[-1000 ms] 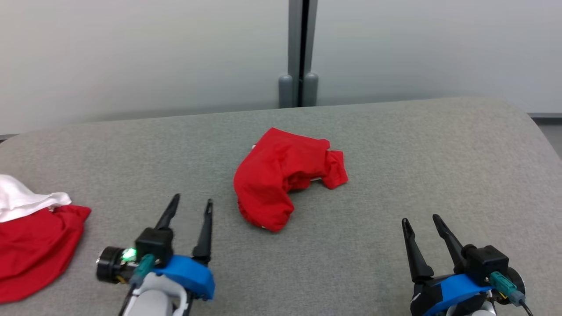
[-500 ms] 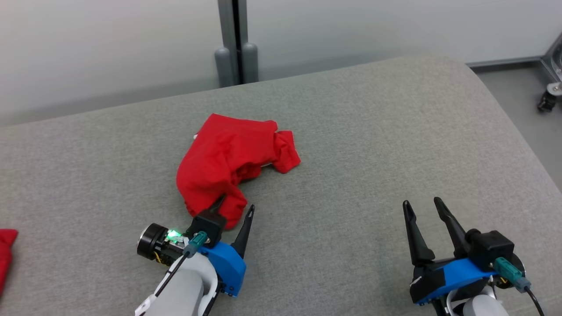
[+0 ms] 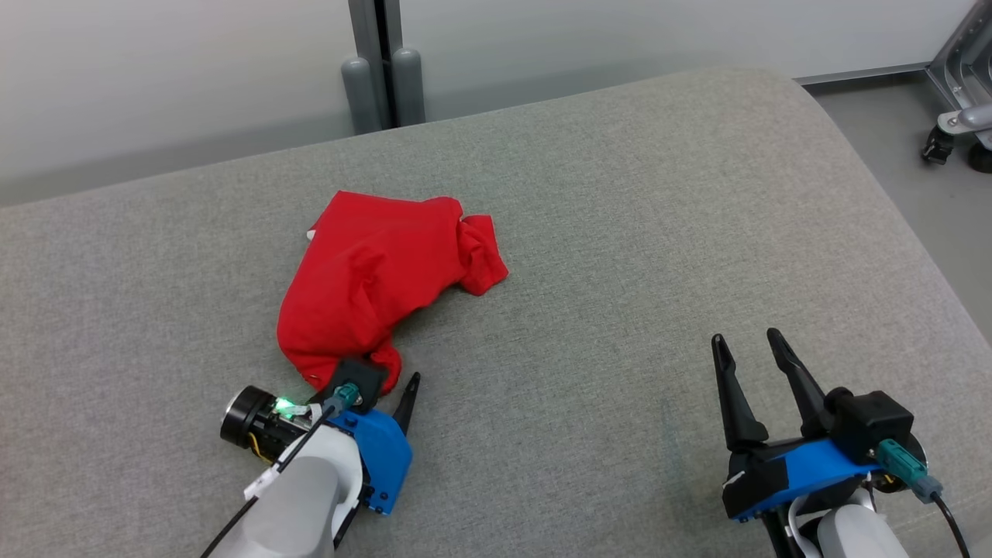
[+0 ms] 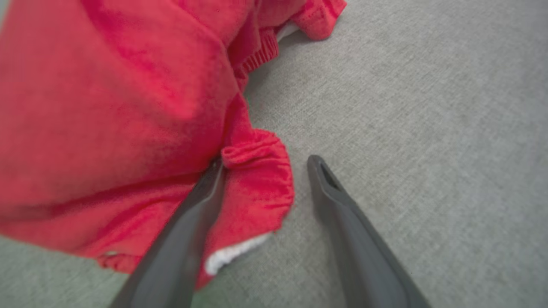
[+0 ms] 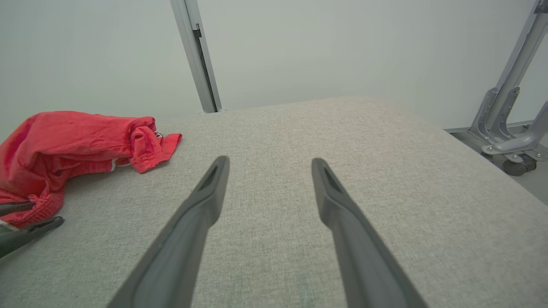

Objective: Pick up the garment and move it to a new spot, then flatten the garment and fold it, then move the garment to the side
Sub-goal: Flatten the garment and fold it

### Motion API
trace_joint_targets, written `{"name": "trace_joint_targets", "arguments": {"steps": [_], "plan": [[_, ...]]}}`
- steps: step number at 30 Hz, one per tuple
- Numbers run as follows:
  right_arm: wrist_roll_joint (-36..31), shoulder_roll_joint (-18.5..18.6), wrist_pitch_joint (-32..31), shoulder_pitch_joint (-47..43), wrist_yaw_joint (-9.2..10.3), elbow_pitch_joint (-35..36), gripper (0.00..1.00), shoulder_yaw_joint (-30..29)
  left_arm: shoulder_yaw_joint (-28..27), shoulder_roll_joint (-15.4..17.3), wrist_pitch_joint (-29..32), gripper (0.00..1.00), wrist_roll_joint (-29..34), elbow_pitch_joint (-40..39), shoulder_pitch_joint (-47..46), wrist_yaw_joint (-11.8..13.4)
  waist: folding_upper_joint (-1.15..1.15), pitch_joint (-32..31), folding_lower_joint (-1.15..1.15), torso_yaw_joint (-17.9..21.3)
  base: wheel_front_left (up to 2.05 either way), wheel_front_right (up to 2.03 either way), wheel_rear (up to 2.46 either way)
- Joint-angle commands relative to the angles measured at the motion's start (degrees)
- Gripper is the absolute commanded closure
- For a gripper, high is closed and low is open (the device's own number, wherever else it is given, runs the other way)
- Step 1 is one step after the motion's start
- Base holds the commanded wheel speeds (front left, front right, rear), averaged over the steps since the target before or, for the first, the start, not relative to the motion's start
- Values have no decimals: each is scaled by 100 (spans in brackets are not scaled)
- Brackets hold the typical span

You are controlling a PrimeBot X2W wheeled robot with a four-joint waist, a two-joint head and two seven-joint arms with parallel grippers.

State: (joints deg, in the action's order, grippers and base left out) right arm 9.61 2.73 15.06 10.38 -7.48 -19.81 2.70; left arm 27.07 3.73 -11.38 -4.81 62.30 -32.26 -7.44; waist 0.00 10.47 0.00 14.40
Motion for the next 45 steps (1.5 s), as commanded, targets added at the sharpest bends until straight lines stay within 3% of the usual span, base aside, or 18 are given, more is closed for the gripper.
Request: {"name": "trace_joint_targets", "arguments": {"steps": [1,2,3,12,19,24,29,38,43,44,45], "plan": [[7,29,18,68,-3,17,0,-4,28,53,100,0,-27,172,-96,0,0,9,0,-7,0,0,0],[8,29,18,75,-3,16,0,-7,11,48,104,42,-81,251,-125,7,0,13,0,-13,0,0,0],[9,29,18,81,-3,16,0,-8,25,44,81,100,-95,309,-163,6,0,15,0,-18,0,0,0],[-40,28,18,-60,-3,-25,0,-83,287,-87,-341,100,-805,-186,-266,4,0,-157,0,-341,0,0,0],[-108,29,18,-164,-3,-36,0,-174,641,-82,-385,100,-1469,-1878,-10,4,0,-402,0,-875,0,0,0],[-159,30,18,-257,-3,-60,0,-210,507,-65,-388,100,-1539,-2989,343,70,0,-547,0,-1286,0,0,0],[-143,29,18,-299,-3,-96,0,-168,214,222,-383,100,-1651,-3657,1031,311,0,-641,0,-1558,0,0,0],[-136,31,18,-304,-3,-174,0,-85,-607,962,-384,100,-2068,-3591,2339,732,0,-685,0,-1597,0,0,0],[-188,30,18,-352,-3,-230,0,-91,-961,1093,-385,100,-2202,-3320,2500,799,0,-725,0,-1536,0,0,0],[-190,30,18,-360,-3,-235,0,-89,-1004,1100,-385,63,-2183,-3275,2493,811,0,-735,0,-1527,0,0,0],[-191,30,18,-366,-3,-242,0,-86,-1044,1100,-385,0,-2143,-3257,2457,816,0,-744,0,-1519,0,0,0]]}}
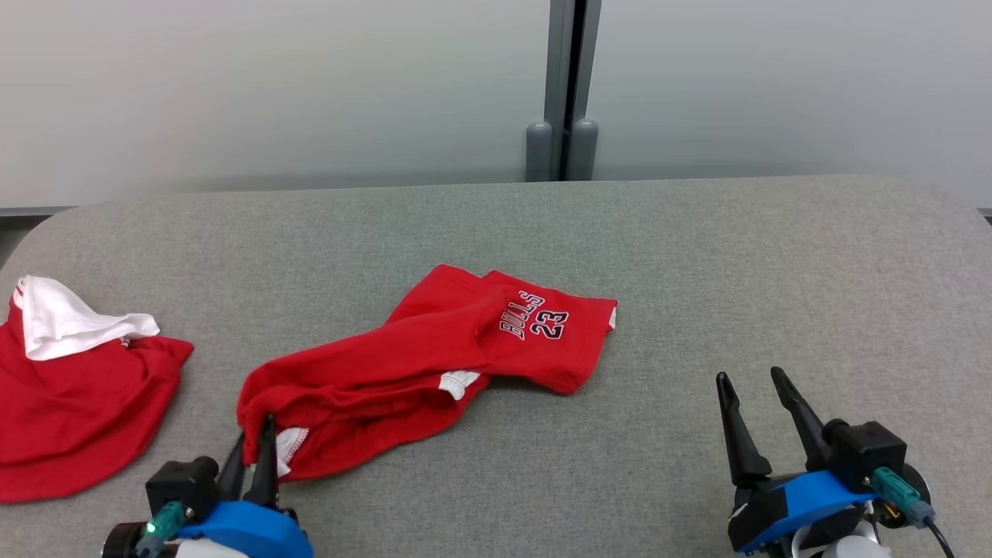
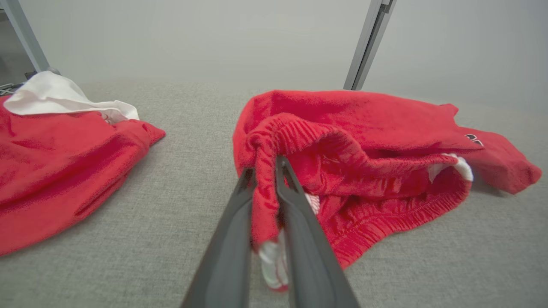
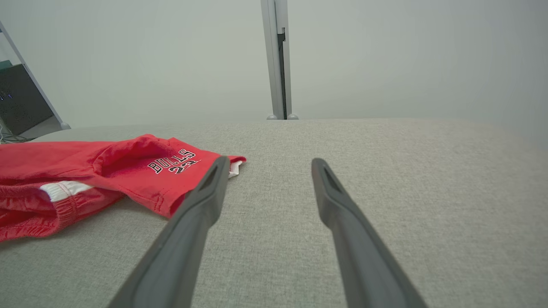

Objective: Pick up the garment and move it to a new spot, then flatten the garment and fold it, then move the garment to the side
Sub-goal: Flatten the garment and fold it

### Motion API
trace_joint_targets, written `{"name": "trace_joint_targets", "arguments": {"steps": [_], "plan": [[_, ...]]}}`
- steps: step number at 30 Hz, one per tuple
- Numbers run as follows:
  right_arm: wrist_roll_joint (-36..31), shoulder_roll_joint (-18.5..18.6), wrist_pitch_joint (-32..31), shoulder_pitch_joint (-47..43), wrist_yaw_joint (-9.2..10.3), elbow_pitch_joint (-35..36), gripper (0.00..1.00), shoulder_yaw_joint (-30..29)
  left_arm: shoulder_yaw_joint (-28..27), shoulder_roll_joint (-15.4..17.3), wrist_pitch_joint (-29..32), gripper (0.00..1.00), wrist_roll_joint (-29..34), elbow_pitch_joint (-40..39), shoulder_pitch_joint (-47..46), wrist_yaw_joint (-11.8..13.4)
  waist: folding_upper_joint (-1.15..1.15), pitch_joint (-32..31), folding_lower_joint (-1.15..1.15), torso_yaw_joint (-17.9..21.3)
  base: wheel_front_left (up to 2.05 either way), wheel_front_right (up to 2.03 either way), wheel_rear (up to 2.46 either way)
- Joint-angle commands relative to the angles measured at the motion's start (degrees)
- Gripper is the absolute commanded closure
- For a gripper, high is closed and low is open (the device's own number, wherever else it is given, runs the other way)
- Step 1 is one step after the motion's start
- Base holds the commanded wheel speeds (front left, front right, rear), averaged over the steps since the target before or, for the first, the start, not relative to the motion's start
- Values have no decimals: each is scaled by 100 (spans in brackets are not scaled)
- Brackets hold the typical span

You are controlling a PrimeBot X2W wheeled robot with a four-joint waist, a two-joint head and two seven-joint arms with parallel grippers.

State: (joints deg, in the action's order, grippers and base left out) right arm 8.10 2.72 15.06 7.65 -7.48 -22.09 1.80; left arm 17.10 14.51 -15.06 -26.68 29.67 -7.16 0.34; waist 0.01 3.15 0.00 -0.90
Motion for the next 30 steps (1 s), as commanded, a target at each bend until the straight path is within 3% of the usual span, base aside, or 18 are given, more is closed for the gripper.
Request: {"name": "trace_joint_targets", "arguments": {"steps": [1,6,10,17,25,30], "plan": [[-42,30,18,-96,-3,-21,0,6,-112,8,-17,0,75,-42,-108,45,-1,-19,0,17,0,0,0],[-48,31,18,-87,-3,-17,0,-34,-510,-146,-16,0,481,-799,-158,155,-1,-30,0,6,0,0,0],[-30,30,18,-85,-3,5,0,-21,-563,-319,-16,0,684,-1205,-57,-49,-1,-23,0,-1,0,0,0],[45,31,18,-7,-3,13,0,57,22,-684,-16,0,852,-864,-12,-491,-1,63,0,71,0,0,0],[52,33,18,85,-3,59,0,31,889,-907,50,0,884,-286,-144,-724,-1,270,0,237,0,0,0],[98,31,18,164,-3,72,0,47,1144,-997,31,0,741,67,-225,-758,-1,397,0,399,0,0,0]]}}
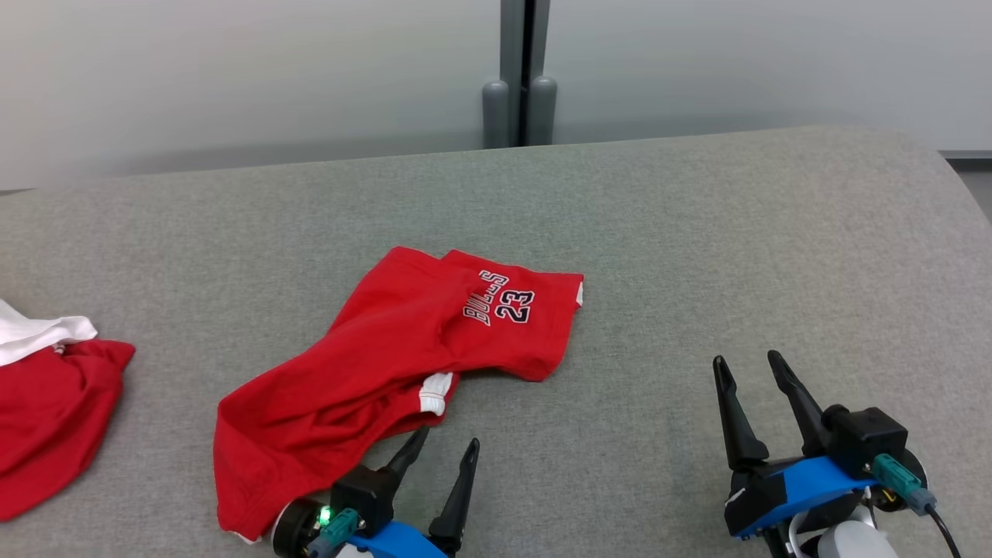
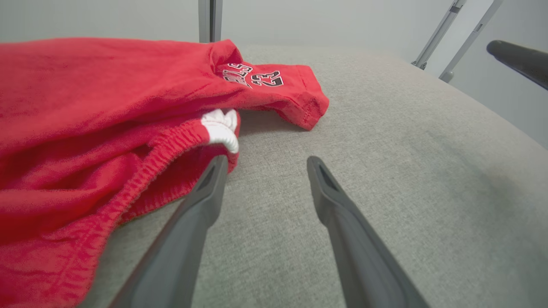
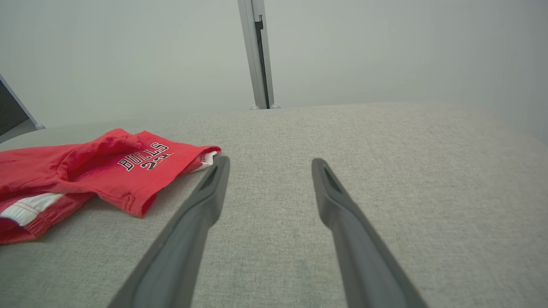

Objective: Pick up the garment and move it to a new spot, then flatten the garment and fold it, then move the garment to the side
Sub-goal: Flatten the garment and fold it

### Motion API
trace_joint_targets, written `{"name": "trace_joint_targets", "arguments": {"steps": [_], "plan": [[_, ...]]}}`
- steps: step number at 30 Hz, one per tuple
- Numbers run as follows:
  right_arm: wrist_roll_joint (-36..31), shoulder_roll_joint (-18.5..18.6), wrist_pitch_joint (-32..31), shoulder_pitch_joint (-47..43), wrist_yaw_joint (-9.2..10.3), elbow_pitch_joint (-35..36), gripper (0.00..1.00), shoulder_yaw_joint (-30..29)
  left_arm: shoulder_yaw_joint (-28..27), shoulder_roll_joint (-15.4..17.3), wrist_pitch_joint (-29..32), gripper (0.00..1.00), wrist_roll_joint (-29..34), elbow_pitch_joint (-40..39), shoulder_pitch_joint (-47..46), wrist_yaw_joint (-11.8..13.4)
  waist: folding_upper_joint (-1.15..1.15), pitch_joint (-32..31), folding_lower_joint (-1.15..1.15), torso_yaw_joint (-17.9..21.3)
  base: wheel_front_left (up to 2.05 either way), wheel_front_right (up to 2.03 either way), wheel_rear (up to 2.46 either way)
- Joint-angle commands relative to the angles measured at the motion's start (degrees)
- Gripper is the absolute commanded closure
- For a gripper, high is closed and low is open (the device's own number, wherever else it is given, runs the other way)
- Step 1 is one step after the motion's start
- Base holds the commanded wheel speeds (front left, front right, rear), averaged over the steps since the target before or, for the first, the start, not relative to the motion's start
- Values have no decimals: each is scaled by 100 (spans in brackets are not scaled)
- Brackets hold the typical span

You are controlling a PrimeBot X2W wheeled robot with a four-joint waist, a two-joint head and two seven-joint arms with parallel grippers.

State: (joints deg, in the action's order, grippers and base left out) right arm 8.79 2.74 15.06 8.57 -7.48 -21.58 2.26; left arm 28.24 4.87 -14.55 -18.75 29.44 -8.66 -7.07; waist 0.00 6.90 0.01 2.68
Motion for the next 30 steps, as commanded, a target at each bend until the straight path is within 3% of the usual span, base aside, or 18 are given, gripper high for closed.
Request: {"name": "trace_joint_targets", "arguments": {"steps": [1,11,22,24,25,30], "plan": [[41,28,18,78,-3,22,0,16,47,-34,-26,0,-79,160,-109,-23,0,44,-1,80,0,0,0],[28,30,18,172,-3,40,0,-10,-156,-14,-65,0,-286,742,-521,-39,0,169,-1,332,0,0,0],[34,29,18,205,-3,36,0,23,-742,-54,-71,0,-301,964,-1075,16,0,238,-1,541,0,0,0],[31,29,18,197,-3,44,0,10,-845,-73,-71,72,-335,976,-1110,6,0,239,-1,551,0,0,0],[25,29,18,187,-3,48,0,1,-854,-77,-71,96,-316,997,-1111,2,0,238,-1,549,0,0,0],[-3,28,18,81,-3,44,0,-58,-819,-113,-72,100,-235,975,-962,-30,0,180,-1,441,0,0,0]]}}
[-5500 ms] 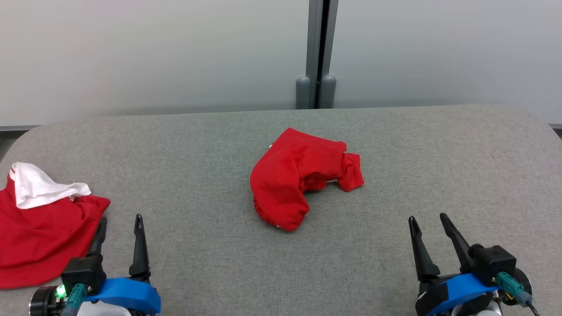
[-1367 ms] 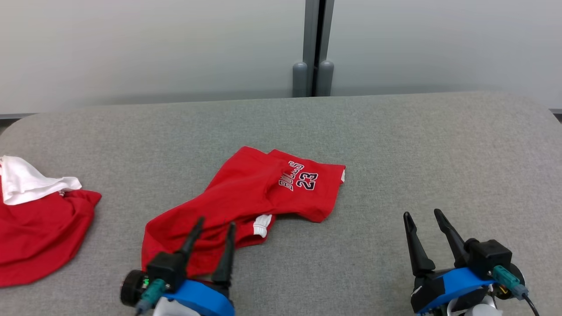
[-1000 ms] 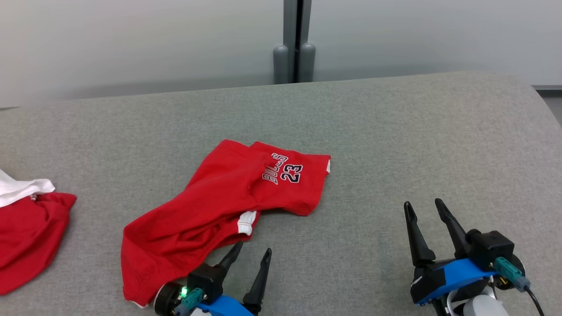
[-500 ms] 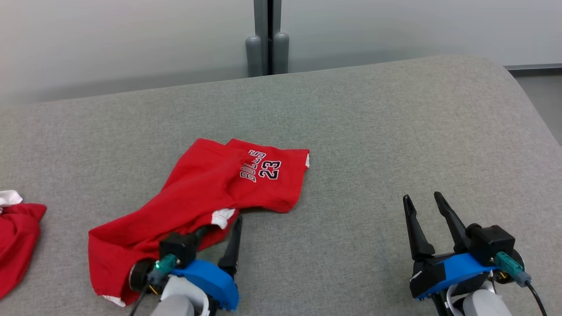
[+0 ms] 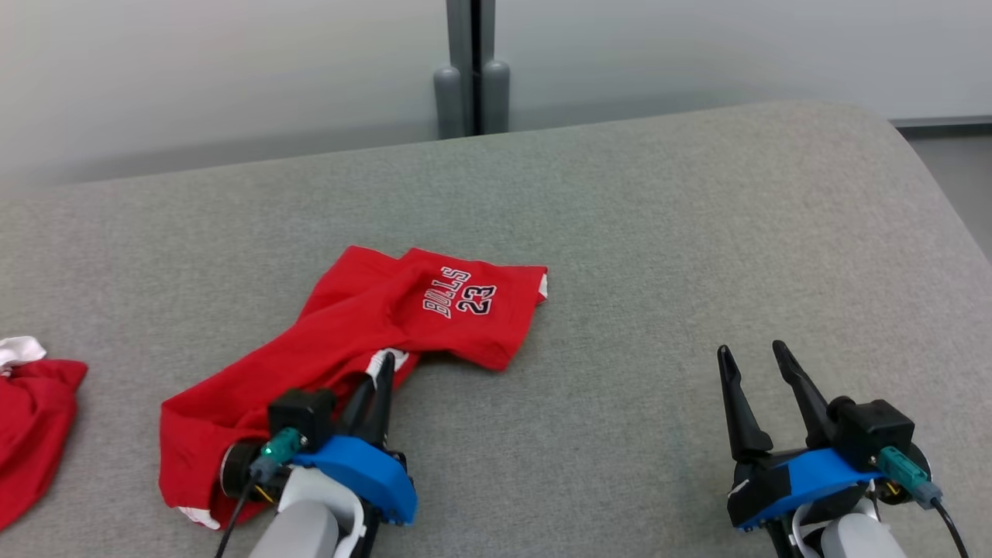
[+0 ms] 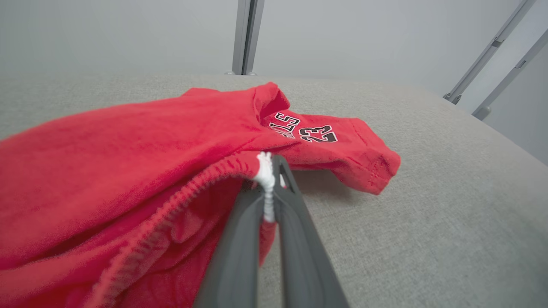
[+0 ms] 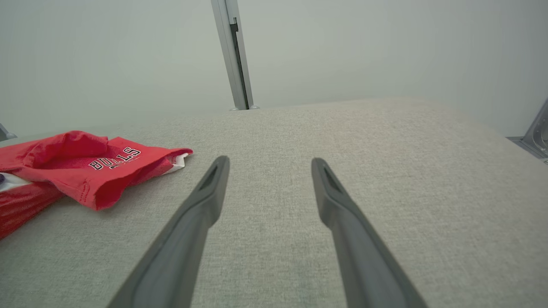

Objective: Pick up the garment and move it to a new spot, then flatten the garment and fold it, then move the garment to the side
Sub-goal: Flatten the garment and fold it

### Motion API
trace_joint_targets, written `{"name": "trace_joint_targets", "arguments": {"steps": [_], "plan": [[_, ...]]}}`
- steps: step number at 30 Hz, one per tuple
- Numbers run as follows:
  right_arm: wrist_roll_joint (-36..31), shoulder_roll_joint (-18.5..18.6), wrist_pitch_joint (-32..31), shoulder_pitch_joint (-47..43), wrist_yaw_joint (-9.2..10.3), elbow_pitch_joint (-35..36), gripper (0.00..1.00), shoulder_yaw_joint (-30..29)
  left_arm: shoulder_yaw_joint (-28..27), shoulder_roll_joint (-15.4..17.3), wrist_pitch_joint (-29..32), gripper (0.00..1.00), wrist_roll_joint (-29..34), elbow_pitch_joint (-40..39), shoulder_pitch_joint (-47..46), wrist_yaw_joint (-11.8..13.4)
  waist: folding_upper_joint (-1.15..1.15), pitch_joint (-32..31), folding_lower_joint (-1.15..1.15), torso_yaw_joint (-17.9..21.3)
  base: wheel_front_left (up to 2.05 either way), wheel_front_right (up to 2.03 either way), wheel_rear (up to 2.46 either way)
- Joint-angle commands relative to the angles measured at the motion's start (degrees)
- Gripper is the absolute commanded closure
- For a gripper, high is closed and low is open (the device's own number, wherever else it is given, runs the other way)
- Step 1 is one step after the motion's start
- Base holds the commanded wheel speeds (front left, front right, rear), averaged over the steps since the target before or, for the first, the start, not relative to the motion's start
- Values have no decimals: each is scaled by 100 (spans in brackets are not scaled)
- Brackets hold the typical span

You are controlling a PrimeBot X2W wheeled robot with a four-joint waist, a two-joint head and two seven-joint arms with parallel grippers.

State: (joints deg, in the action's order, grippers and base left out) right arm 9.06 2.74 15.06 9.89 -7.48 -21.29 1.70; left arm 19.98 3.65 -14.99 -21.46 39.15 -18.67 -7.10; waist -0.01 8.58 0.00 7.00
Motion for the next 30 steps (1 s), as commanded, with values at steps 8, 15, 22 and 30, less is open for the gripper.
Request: {"name": "trace_joint_targets", "arguments": {"steps": [8,15,22,30], "plan": [[-7,28,18,-211,-3,-67,0,-39,420,121,-24,100,-176,-534,644,-53,1,-273,0,-408,0,0,0],[57,31,18,-311,-3,-103,0,0,152,517,-23,100,-333,-902,1434,75,1,-475,0,-793,0,0,0],[87,30,18,-340,-3,-132,0,-8,-103,917,-22,100,-418,-1165,2087,289,1,-542,0,-998,0,0,0],[108,29,18,-376,-3,-183,0,4,-242,1097,11,0,-457,-1401,2246,470,1,-585,0,-1040,0,0,0]]}}
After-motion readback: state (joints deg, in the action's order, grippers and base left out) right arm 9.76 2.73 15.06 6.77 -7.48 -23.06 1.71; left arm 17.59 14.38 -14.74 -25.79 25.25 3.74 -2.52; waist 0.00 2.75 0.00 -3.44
